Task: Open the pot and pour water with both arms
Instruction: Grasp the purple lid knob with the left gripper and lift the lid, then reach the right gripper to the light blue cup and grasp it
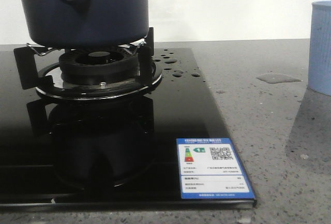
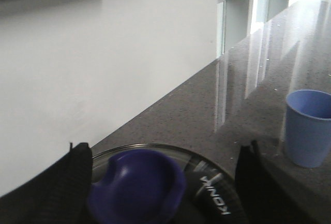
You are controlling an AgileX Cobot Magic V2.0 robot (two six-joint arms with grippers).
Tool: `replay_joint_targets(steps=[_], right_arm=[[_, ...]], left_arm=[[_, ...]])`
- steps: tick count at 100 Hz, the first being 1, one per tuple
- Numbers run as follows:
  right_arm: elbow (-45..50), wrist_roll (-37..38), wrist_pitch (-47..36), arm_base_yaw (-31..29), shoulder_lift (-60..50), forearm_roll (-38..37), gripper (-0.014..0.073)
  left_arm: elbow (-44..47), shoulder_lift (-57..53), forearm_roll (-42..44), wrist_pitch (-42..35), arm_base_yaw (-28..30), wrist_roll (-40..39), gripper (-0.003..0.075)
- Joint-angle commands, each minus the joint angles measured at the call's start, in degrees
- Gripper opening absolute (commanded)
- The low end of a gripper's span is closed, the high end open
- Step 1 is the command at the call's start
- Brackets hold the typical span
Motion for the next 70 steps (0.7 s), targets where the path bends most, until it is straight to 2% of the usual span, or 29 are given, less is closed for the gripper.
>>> replay_joint_targets(steps=[1,36,70], right_arm=[[-1.6,-0.4,-3.1,-0.5,1.1,1.7,0.0636],[-1.6,-0.4,-2.2,-0.5,1.1,1.7,0.0636],[-1.6,-0.4,-2.2,-0.5,1.1,2.3,0.0636]], left_arm=[[-1.5,1.0,-5.9,0.4,0.9,2.5,0.0538],[-4.2,9.7,-9.7,6.5,1.2,10.2,0.0542],[-6.0,14.4,-10.9,7.0,1.2,10.6,0.0531]])
